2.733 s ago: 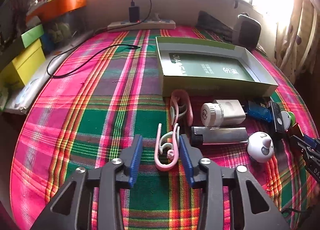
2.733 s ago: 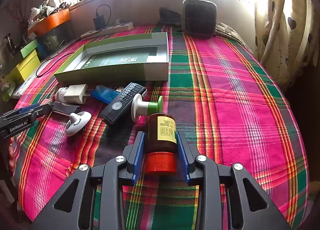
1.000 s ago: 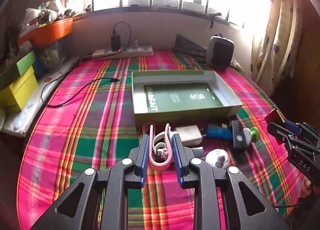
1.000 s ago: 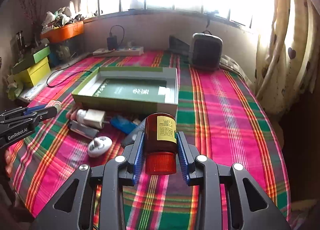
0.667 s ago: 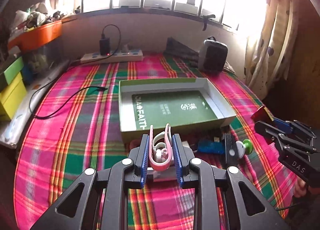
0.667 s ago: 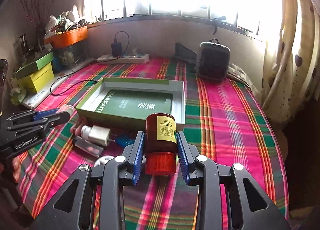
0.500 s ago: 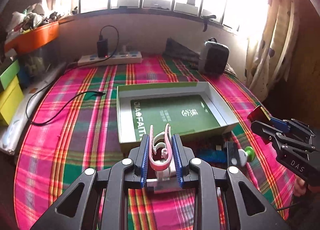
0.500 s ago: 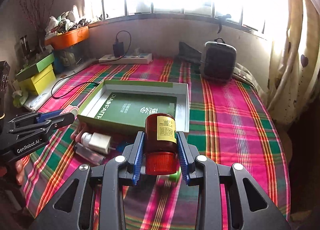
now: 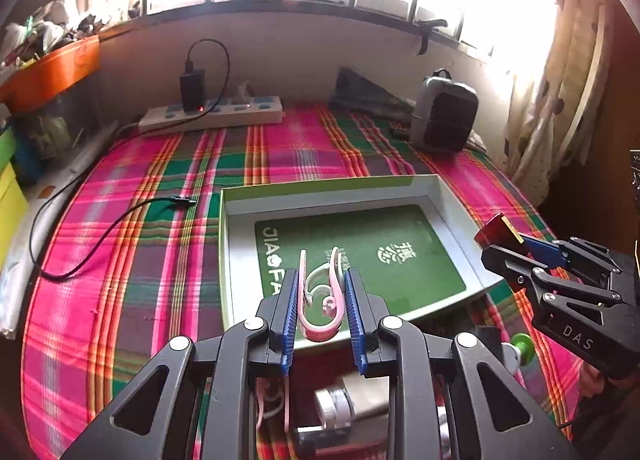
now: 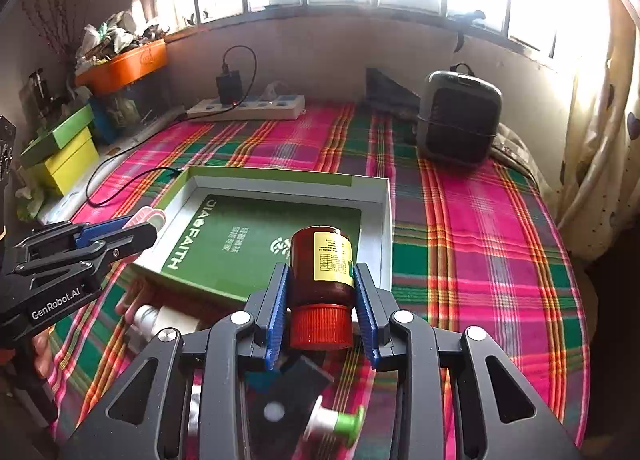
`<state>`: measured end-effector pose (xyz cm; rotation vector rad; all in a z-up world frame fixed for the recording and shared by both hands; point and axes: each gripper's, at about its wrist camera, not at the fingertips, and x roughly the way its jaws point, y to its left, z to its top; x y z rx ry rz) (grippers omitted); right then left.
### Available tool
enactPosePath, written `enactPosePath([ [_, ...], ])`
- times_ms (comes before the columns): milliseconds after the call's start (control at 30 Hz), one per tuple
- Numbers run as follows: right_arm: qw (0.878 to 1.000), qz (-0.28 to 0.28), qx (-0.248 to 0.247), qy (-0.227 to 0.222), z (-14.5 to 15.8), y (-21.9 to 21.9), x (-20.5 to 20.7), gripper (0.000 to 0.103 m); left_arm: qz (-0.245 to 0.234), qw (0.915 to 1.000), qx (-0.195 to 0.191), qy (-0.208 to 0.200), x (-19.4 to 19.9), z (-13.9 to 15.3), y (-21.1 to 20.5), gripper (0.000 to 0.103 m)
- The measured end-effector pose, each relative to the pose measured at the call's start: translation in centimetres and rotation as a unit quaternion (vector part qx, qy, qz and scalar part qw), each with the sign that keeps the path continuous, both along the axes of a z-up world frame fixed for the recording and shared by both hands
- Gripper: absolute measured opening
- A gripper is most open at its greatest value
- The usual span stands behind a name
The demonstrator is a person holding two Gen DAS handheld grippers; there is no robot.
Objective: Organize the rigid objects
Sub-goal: 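Carry pink hook with left gripper while right gripper carries bottle over green box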
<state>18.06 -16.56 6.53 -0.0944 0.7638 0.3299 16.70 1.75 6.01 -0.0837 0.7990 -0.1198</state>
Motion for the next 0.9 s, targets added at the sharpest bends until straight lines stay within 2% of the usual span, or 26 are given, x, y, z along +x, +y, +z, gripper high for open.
enactPosePath([
  [433,0.999,0.006,-0.006,0.045,-2.7,1.0,4.7,0.033,-0.004,0.9993,0.016,0.033,3.1,-2.5,-0.6,0.022],
  [900,0.998,0.005,-0.013,0.061,-4.4,1.2,6.1,0.033,-0.001,0.9984,0.026,0.051,4.3,-4.1,-0.7,0.022],
])
